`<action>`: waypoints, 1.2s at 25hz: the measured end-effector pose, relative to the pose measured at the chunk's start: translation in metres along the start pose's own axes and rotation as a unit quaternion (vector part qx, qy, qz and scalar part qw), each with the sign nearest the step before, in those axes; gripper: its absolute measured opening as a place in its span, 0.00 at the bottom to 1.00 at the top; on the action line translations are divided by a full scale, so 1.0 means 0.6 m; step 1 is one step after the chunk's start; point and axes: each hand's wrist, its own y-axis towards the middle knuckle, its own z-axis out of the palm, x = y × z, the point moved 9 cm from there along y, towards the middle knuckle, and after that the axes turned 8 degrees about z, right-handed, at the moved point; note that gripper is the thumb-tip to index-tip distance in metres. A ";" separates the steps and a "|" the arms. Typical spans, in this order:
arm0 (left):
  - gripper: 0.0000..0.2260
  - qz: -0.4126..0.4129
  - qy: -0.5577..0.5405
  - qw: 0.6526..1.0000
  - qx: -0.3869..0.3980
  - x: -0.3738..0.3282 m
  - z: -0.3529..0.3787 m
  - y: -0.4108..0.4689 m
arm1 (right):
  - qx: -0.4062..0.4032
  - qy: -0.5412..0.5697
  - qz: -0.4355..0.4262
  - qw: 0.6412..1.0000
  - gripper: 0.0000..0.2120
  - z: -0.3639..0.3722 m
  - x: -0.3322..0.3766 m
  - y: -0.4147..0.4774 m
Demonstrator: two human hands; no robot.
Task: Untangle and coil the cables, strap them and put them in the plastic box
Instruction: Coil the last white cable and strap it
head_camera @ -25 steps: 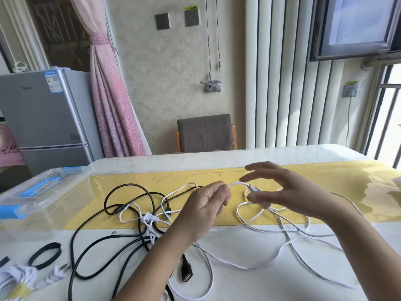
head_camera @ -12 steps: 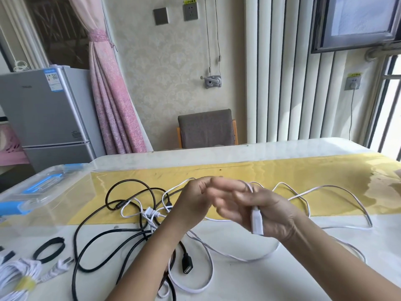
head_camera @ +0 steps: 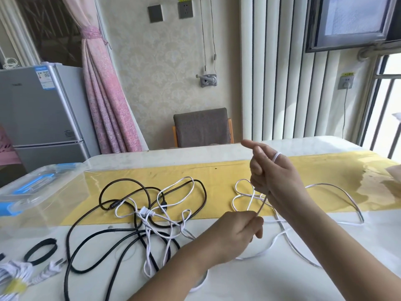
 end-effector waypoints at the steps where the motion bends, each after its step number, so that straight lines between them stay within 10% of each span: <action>1: 0.15 -0.003 0.005 1.000 -0.003 0.001 -0.004 -0.001 | 0.014 -0.003 0.030 0.999 0.20 0.000 -0.008 0.003; 4: 0.17 -0.019 -0.011 0.998 -0.059 0.021 -0.043 0.001 | 0.067 0.043 0.130 0.988 0.28 0.003 -0.021 0.006; 8: 0.15 -0.013 -0.092 0.988 -0.122 0.034 -0.080 0.000 | 0.171 0.046 0.201 0.963 0.15 0.011 -0.040 -0.005; 14: 0.11 -0.053 -0.335 0.937 -0.082 0.020 -0.062 0.001 | 0.162 0.020 0.129 0.978 0.22 0.042 -0.064 -0.002; 24: 0.06 -0.022 -0.150 0.988 -0.019 0.015 -0.046 0.003 | 0.222 0.266 0.213 0.913 0.14 0.052 -0.045 -0.009; 30: 0.09 -0.008 0.037 0.992 -0.117 0.012 -0.087 -0.007 | 0.040 -0.069 0.088 0.993 0.15 -0.010 -0.025 0.008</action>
